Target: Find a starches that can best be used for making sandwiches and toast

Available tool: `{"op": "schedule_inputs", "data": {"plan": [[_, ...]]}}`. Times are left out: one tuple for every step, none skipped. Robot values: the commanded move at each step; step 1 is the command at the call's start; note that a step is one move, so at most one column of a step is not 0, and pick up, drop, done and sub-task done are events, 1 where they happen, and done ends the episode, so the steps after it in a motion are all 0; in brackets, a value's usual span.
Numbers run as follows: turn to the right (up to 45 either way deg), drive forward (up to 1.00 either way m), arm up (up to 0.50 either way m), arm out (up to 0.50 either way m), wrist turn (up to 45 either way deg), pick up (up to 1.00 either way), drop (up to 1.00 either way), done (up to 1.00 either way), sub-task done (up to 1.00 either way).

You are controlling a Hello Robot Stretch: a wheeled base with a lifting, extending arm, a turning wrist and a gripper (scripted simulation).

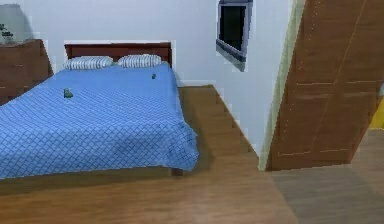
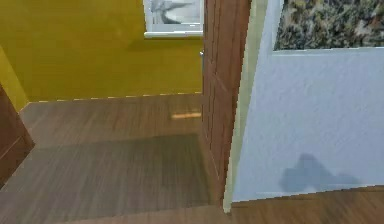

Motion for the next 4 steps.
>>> {"op": "schedule_inputs", "data": {"plan": [[-45.0,0.0,0.0,0.0,0.0,0.0,0.0,0.0,0.0],[-3.0,0.0,0.0,0.0,0.0,0.0,0.0,0.0,0.0],[45.0,0.0,0.0,0.0,0.0,0.0,0.0,0.0,0.0],[39.0,0.0,0.0,0.0,0.0,0.0,0.0,0.0,0.0]]}}
